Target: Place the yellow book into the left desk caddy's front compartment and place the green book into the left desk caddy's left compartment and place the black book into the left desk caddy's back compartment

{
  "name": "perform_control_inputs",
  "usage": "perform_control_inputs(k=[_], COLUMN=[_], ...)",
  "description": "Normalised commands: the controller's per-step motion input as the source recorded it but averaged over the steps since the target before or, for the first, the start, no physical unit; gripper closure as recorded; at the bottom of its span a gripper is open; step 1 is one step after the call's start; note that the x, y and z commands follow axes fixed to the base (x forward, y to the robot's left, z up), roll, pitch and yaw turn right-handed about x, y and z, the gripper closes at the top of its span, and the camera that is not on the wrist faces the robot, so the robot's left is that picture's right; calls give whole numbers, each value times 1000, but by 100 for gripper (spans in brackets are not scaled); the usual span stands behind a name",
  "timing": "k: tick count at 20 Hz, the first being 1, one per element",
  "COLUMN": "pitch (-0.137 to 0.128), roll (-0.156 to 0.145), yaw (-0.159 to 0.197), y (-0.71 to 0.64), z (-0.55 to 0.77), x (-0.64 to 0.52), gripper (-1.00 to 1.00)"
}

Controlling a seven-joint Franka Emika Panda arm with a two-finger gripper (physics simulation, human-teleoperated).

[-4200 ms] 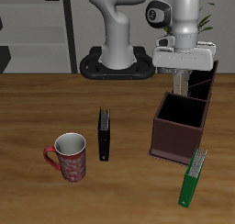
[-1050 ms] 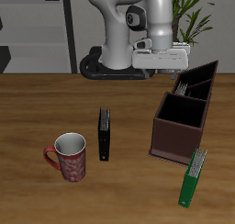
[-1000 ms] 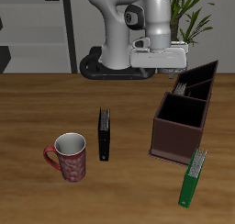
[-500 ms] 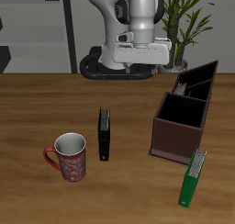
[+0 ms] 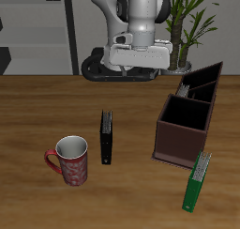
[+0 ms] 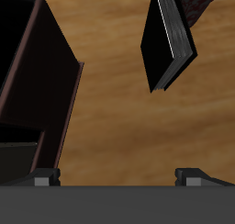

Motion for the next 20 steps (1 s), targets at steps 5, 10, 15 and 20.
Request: perform_control_inputs(k=[5, 10, 15, 20], pitch=[41, -8, 23, -3], roll=[-5, -18, 0, -35], yaw=[34, 34, -21, 48], y=[171, 179, 109, 97], z=[196, 312, 309, 148], x=[466, 357, 450, 695], gripper=[-100, -100, -100, -100])
